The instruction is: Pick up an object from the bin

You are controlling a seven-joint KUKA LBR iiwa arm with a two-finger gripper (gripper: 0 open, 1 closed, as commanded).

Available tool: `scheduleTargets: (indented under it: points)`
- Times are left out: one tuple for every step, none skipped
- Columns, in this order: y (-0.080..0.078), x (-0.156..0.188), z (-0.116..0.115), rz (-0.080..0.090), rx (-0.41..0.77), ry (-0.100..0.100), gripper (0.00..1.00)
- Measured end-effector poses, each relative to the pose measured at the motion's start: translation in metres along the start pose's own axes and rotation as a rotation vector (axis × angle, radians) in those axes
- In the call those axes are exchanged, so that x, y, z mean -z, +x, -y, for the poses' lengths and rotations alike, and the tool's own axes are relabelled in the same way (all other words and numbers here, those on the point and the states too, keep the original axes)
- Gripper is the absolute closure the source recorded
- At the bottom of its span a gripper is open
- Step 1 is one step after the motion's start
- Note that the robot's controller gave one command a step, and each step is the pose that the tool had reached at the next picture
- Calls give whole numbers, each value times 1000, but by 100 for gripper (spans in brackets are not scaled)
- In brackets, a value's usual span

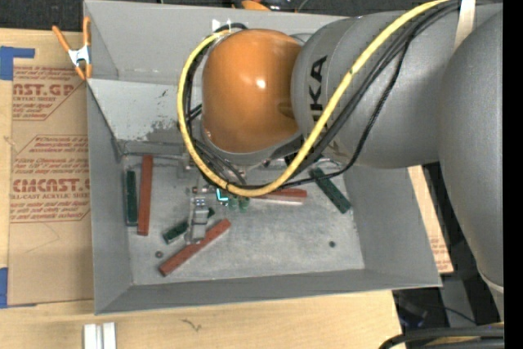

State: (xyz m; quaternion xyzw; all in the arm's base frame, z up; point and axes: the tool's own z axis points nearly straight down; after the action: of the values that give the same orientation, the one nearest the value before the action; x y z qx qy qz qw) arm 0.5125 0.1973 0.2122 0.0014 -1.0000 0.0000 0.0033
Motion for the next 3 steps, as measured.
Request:
scheduleTargets:
  points:
    - [12, -142, 47, -2, 138, 3, 0]
    - [10, -137, 45, 6, 139, -1, 100]
    - [2, -141, 67, 11, 275, -3, 100]
